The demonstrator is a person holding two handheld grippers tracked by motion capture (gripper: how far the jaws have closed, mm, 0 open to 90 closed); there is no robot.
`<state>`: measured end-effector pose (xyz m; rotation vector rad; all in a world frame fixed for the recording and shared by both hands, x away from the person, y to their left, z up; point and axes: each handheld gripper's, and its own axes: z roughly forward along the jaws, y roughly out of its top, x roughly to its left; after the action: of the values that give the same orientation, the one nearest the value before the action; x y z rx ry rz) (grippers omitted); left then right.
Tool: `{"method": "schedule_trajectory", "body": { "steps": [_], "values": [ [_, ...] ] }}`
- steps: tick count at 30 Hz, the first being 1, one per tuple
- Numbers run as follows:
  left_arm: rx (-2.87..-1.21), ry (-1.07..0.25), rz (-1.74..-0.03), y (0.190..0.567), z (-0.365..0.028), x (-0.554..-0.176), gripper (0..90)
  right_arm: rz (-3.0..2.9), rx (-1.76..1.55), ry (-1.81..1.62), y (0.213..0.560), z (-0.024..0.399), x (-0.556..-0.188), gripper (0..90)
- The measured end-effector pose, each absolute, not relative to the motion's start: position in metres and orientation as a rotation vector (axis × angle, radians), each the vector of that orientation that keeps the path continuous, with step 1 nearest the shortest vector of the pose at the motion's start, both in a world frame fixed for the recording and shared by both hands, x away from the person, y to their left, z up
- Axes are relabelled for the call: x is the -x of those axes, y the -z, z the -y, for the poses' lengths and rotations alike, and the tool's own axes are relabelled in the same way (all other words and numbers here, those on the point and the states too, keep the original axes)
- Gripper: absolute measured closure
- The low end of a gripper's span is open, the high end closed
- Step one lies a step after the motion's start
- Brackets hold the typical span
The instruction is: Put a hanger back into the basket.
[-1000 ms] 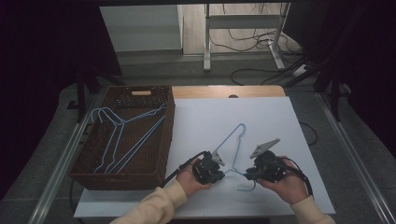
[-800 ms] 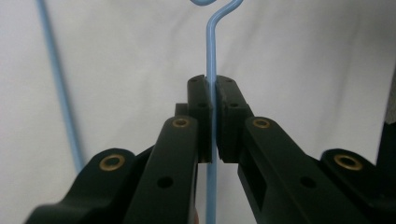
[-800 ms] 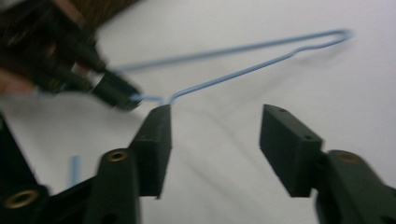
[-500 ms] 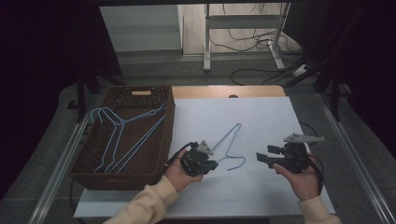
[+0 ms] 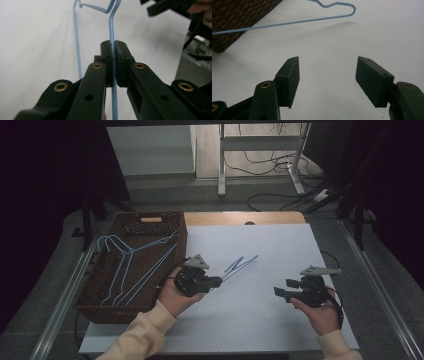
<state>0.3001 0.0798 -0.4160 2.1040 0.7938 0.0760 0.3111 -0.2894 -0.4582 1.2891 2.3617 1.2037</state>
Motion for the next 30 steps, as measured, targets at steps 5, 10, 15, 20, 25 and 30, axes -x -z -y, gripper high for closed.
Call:
{"method": "schedule_trajectory", "body": {
  "steps": [5,10,15,20,25,30],
  "values": [
    [-2.053,-0.059,-0.776,0.401,-0.092,-0.296,86.3,-2.376,-1.283,-1.188,0.462,0.288,-0.311,35.9],
    [-2.009,-0.050,-0.751,0.386,-0.104,-0.289,86.3,-2.384,-1.279,-1.178,0.464,0.289,-0.311,35.8],
    [-1.984,-0.027,-0.723,0.372,-0.118,-0.287,86.3,-2.399,-1.243,-1.168,0.464,0.287,-0.309,35.6],
    [-1.963,-0.053,-0.730,0.360,-0.139,-0.285,86.3,-2.407,-1.228,-1.158,0.464,0.284,-0.307,35.0],
    [-1.916,-0.077,-0.775,0.353,-0.163,-0.288,86.3,-2.418,-1.207,-1.145,0.464,0.281,-0.305,34.1],
    [-1.844,-0.102,-0.831,0.348,-0.196,-0.295,86.3,-2.429,-1.187,-1.131,0.465,0.278,-0.304,33.5]
  ]
}}
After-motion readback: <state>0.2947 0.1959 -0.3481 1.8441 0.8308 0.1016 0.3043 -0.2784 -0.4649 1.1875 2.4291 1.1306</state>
